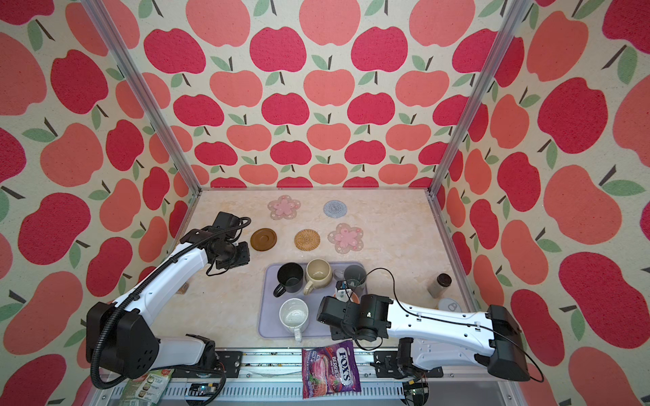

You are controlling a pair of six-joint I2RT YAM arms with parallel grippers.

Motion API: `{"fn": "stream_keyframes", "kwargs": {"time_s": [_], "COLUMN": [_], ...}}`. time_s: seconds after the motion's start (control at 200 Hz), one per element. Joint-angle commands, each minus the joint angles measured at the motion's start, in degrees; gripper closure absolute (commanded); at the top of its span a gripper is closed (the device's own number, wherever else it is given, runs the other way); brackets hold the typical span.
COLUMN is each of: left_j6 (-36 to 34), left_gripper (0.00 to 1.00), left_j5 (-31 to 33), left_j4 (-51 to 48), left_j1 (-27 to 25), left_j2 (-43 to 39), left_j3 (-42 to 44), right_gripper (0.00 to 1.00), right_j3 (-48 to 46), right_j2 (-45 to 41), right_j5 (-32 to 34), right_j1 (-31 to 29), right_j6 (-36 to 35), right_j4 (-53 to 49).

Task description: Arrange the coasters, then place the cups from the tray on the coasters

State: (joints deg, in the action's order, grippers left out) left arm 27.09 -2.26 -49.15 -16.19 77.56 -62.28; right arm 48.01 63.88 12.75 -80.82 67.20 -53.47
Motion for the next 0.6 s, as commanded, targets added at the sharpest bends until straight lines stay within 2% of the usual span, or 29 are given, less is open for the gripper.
{"fn": "stream_keyframes", "kwargs": {"time_s": [0.0,0.595], "left_j6": [-0.7,-0.9], "left_gripper": [0.66,0.66], "left_j5": [-0.8,-3.2], "left_j4": [0.4,1.7], "left_j1": [0.4,0.9], "left_j2": [-1.1,-0.8], "left_j3": [1.1,1.7], "right_gripper": [0.53,0.52], "right_j3": [-0.9,-6.2], "right_j2": [0.4,-2.6], "right_j5": [-0.3,2.6], "right_j1": [0.5,3.3], "right_j6": [0.8,3.6], "right_j4": [-0.9,1.5]}}
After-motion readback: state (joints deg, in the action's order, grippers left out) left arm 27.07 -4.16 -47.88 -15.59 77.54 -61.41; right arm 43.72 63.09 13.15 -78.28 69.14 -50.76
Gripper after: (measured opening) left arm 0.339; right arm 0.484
